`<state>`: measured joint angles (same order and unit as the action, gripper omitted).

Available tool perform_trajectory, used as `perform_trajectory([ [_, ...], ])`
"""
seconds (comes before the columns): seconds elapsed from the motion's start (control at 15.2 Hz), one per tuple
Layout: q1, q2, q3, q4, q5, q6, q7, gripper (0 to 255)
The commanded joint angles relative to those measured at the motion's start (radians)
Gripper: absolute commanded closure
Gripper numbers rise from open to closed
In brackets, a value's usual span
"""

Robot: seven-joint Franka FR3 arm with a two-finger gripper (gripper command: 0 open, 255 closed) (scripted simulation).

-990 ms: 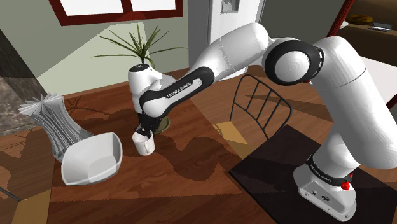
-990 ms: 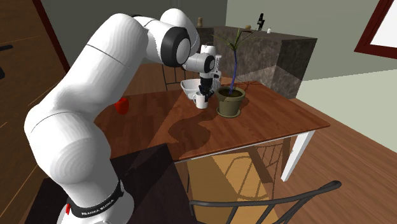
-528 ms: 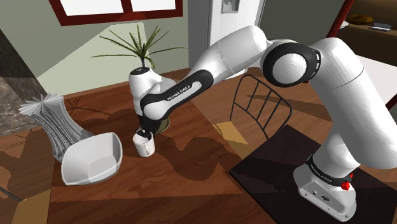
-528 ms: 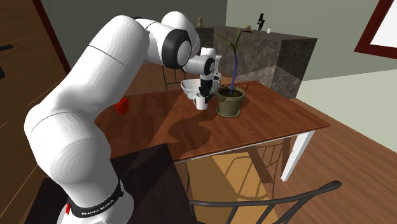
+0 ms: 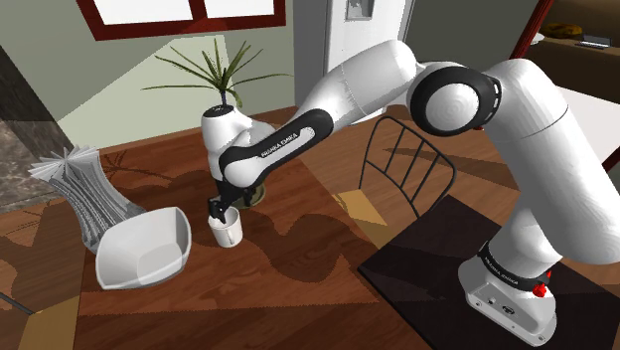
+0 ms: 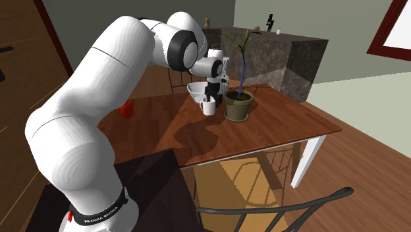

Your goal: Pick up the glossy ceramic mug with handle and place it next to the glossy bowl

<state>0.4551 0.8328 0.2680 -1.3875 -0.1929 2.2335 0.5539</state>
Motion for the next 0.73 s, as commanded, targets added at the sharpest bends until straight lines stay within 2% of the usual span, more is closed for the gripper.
perform_trajectory([
  [0.0, -0.004, -0.022, 0.004, -0.003, 0.004, -0.019, -0.002, 0],
  [0.2, -0.013, -0.078, 0.014, -0.002, 0.016, -0.076, -0.008, 0],
  [0.66, -0.013, -0.078, 0.014, -0.002, 0.016, -0.076, -0.008, 0],
])
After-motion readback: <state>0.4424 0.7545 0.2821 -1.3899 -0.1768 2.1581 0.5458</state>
